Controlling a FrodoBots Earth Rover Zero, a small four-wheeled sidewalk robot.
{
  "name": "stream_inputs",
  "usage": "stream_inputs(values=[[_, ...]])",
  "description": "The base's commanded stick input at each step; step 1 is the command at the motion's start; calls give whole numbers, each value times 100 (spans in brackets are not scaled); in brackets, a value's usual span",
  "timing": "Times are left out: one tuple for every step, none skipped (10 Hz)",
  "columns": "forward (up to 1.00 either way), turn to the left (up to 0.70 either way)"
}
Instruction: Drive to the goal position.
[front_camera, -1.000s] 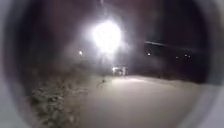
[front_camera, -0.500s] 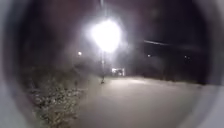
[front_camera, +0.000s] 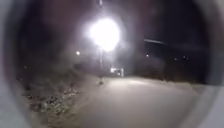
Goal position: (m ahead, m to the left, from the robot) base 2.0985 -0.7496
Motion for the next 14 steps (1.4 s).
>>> stream_inputs(values=[[85, 0], [85, 0], [85, 0], [85, 0], [85, 0], [85, 0], [85, 0], [85, 0], [85, 0], [85, 0], [85, 0], [85, 0], [85, 0], [85, 0]])
